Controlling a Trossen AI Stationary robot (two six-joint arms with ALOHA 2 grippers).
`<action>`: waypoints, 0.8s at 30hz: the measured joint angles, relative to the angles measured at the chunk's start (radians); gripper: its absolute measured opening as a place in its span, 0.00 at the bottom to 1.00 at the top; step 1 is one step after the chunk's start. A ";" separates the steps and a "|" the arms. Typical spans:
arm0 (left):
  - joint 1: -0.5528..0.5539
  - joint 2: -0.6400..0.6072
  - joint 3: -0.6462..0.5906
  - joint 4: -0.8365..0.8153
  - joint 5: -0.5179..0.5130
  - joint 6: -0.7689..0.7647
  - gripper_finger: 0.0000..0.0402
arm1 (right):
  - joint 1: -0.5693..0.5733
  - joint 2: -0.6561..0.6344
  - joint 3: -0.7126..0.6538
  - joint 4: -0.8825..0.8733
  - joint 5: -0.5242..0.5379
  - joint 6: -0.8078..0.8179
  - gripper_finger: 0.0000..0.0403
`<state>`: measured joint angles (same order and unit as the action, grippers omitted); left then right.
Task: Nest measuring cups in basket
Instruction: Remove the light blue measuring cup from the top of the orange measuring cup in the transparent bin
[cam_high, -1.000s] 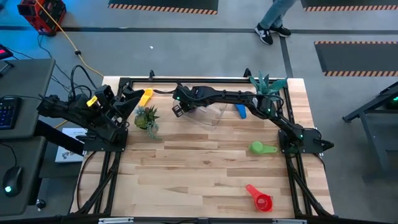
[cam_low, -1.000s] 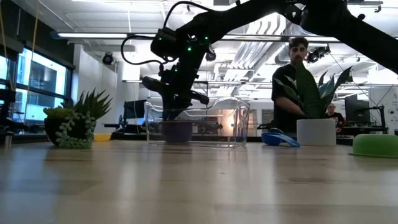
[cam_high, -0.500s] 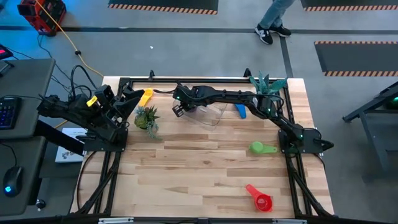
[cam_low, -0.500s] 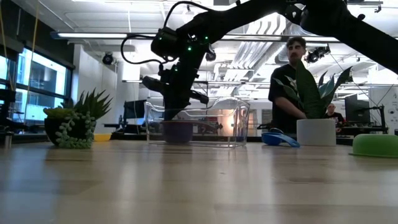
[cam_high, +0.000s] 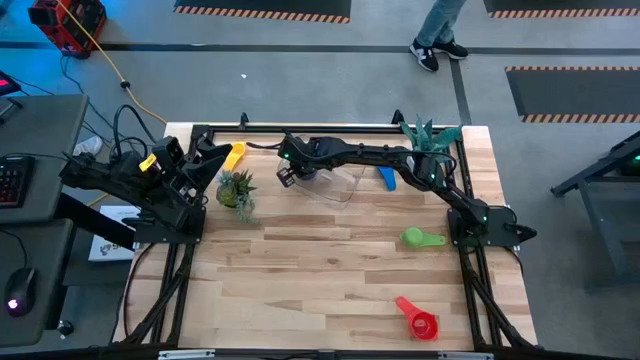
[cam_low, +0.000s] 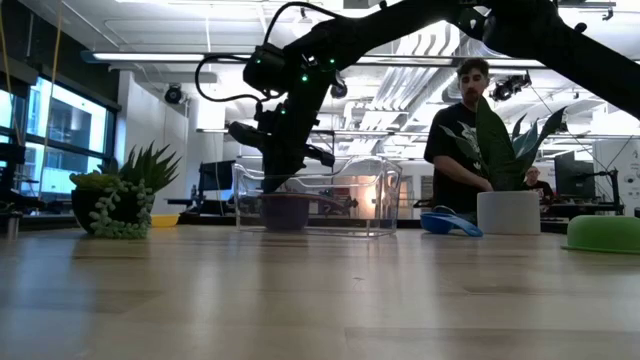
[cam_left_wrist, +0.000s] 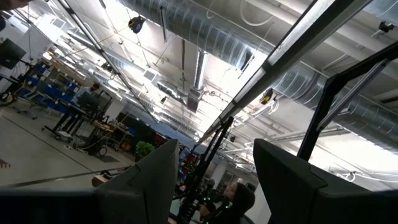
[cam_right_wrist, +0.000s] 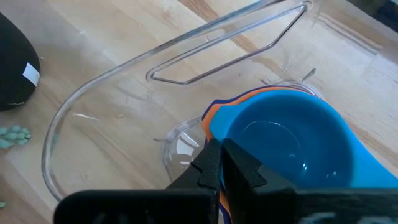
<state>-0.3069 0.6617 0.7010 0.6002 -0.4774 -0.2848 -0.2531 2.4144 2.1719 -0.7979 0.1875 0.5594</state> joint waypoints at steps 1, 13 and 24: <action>0.000 0.000 0.000 0.000 0.000 0.000 0.50 | 0.000 -0.001 0.000 0.000 0.000 0.000 0.00; 0.000 0.000 0.000 0.005 0.000 0.000 0.50 | -0.008 -0.056 0.003 -0.027 0.034 -0.042 0.00; 0.000 0.000 0.000 0.005 0.000 0.000 0.50 | -0.009 -0.094 0.047 -0.069 0.046 -0.072 0.00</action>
<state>-0.3071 0.6617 0.7010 0.6052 -0.4774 -0.2848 -0.2623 2.3207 2.2192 -0.8669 0.2337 0.4877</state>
